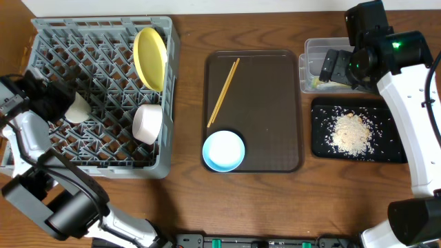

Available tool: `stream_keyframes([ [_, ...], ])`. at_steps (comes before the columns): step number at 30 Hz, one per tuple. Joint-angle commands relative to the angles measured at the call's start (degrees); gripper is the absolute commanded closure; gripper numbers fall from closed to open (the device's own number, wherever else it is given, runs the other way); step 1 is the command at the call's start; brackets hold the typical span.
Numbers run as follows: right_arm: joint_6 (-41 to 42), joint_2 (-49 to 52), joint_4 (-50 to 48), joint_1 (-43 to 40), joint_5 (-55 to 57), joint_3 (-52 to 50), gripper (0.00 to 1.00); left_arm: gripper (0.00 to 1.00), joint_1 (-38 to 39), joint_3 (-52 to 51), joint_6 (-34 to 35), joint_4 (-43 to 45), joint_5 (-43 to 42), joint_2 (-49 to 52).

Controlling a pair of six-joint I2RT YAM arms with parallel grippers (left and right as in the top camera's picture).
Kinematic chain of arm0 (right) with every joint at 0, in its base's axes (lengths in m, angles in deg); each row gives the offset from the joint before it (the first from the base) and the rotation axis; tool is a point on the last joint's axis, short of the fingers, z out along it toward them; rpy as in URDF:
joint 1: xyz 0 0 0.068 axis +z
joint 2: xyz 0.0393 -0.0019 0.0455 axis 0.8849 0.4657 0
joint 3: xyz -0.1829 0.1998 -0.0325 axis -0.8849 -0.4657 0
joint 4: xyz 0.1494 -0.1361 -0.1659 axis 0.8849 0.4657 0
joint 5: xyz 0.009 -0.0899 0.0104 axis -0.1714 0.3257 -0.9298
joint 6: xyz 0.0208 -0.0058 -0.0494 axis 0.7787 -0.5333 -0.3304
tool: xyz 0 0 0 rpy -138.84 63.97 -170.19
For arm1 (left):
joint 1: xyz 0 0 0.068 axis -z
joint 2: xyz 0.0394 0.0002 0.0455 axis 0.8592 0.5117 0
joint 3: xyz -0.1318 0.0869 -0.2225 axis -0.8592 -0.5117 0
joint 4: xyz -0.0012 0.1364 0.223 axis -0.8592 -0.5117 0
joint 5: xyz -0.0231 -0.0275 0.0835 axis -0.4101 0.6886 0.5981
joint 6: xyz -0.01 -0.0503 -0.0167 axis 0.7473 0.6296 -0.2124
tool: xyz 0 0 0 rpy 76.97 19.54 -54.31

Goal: Sort waste into correct bins and load items into the dishwasher

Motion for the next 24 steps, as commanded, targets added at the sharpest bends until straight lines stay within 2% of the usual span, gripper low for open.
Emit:
stream_keyframes([
  [1, 0.4, -0.6, 0.0, 0.0, 0.6, 0.2, 0.01, 0.58, -1.1, 0.2, -0.9, 1.6, -0.8, -8.4],
  [3, 0.4, -0.6, 0.0, -0.1, 0.6, 0.2, 0.01, 0.26, -1.2, 0.2, -0.9, 1.4, -0.9, -10.8],
  [4, 0.4, -0.6, 0.0, -0.1, 0.6, 0.2, 0.01, 0.21, -1.2, 0.2, -0.9, 1.3, -0.9, -11.9],
  [7, 0.4, -0.6, 0.0, -0.1, 0.6, 0.2, 0.01, 0.18, -1.2, 0.2, -0.9, 0.8, -5.2, -13.8],
  [12, 0.4, -0.6, 0.0, -0.1, 0.6, 0.2, 0.01, 0.14, 0.0, 0.2, -0.9, -0.3, -29.8, -14.8],
  [14, 0.4, -0.6, 0.0, -0.1, 0.6, 0.2, 0.01, 0.14, 0.9, 0.2, -0.9, -3.4, -31.9, -14.8],
  [18, 0.4, -0.6, 0.0, -0.1, 0.6, 0.2, 0.01, 0.13, 3.4, 0.2, -1.0, -14.9, -33.9, -14.8],
  [20, 0.4, -0.6, 0.0, -0.1, 0.6, 0.2, 0.01, 0.13, 4.0, 0.2, -3.9, -19.2, -36.9, -14.8],
  [21, 0.4, -0.6, 0.0, -0.1, 0.6, 0.2, 0.01, 0.17, 4.5, 0.2, -6.1, -21.2, -37.2, -15.1],
  [24, 0.4, -0.6, 0.0, -0.1, 0.6, 0.2, 0.01, 0.22, 4.9, 0.2, -8.7, -27.3, -32.2, -17.3],
])
